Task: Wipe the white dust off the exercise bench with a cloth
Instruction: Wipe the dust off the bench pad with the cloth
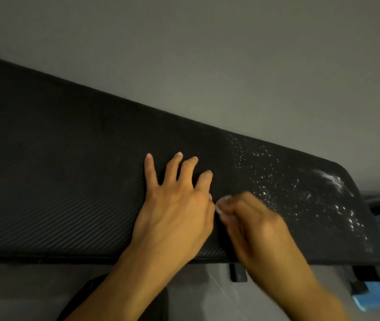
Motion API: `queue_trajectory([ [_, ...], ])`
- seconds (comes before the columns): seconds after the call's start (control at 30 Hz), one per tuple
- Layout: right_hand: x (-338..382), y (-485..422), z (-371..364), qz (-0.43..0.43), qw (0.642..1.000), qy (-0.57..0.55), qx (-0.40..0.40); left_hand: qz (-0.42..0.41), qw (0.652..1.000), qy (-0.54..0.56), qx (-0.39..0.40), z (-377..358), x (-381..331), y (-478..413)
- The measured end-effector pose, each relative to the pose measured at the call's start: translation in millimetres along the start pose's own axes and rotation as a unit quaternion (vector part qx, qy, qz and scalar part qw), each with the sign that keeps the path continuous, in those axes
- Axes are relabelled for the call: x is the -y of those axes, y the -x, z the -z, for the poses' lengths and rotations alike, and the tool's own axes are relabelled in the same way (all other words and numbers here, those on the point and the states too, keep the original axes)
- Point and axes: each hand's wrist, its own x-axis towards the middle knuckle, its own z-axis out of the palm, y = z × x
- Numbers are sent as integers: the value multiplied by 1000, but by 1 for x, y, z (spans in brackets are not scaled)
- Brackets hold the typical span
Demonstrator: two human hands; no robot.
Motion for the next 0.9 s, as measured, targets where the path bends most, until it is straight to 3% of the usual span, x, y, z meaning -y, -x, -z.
queue_trajectory([
  [0.1, 7, 32, 2, 0, 1000, -25, -1, -1, 1000, 6, 2, 2, 0, 0],
  [0.27, -9, 21, -3, -60, 995, 18, -78, -13, 999, 18, 24, 6, 0, 1],
  [0.53, -10, 75, 4, -32, 998, -7, -58, -69, 998, 10, -6, -2, -6, 8],
  [0.7, -21, 45, 3, -55, 994, 17, -89, -50, 998, 19, -14, -10, -29, 13],
  [0.9, -26, 70, 13, -29, 999, -5, -41, -21, 1000, 7, 15, -8, -53, -2],
])
